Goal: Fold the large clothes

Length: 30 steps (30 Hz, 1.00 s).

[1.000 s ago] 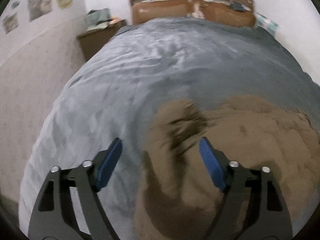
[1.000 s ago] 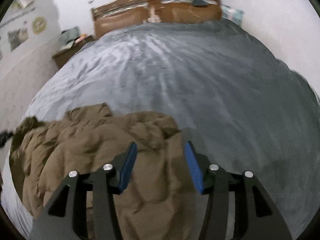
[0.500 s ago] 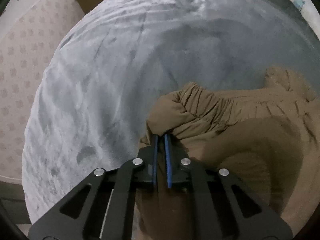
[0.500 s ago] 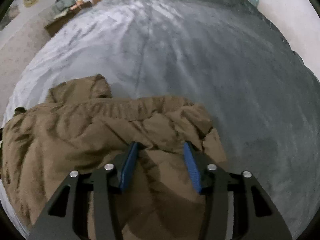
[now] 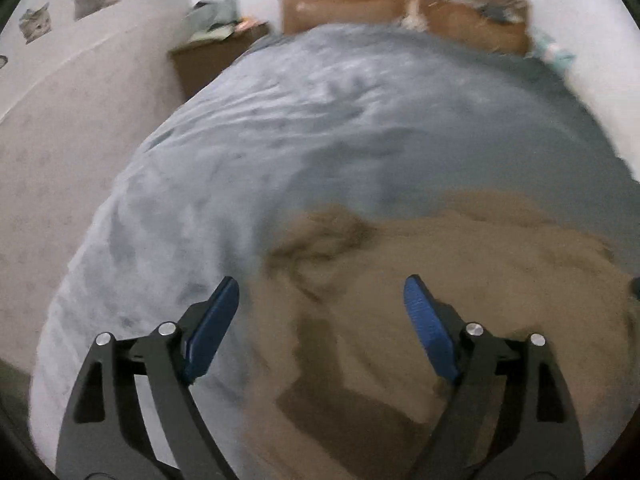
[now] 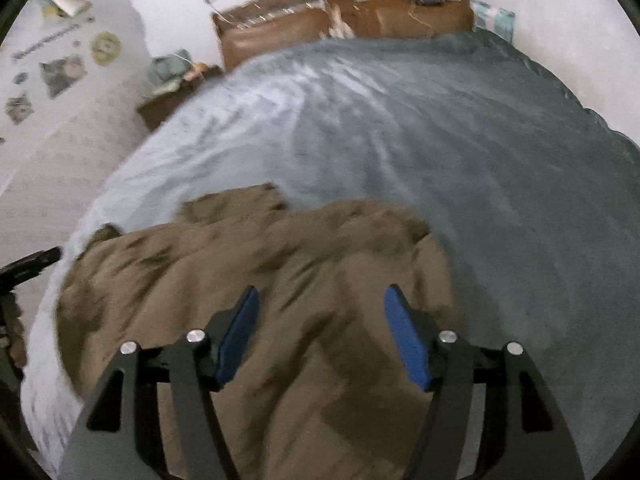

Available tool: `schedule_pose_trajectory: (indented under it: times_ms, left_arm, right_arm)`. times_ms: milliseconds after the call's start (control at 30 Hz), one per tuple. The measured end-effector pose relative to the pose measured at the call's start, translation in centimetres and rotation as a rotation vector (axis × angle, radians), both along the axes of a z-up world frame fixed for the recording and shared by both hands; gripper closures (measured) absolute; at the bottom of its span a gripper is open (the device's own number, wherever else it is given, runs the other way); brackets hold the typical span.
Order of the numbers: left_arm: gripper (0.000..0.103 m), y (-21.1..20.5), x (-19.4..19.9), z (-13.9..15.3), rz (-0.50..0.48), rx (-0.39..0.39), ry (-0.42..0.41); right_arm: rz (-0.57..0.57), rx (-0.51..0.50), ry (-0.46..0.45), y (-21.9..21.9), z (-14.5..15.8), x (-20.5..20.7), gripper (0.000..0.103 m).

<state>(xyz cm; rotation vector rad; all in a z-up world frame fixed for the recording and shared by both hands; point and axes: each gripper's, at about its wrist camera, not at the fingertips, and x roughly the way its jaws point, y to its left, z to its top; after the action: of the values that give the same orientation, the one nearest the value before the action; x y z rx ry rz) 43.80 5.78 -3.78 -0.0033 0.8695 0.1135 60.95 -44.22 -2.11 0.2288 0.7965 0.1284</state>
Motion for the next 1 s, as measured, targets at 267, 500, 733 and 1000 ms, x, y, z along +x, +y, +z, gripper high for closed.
schedule_pose_trajectory:
  times_ms: [267,500,733,1000]
  left_arm:
    - [0.035,-11.1,-6.3,-4.2,-0.144,0.044,0.02]
    - [0.038,-9.1,-4.3,-9.0,-0.08,-0.015,0.157]
    - [0.037,-10.1,-3.1,-11.1,-0.088,0.036,0.182]
    - [0.037,-10.3,-1.0,-11.3,-0.093,0.041,0.202]
  right_arm:
    - [0.066,-0.087,-0.066,5.9,-2.2,-6.9,0.038]
    - [0.082,-0.155,0.028,6.0,-5.1,-5.3,0.037]
    - [0.068,-0.125,0.105,5.8,-7.6,-3.4,0.037]
    - [0.075,-0.114,0.133,5.9,-9.0,-2.7,0.036]
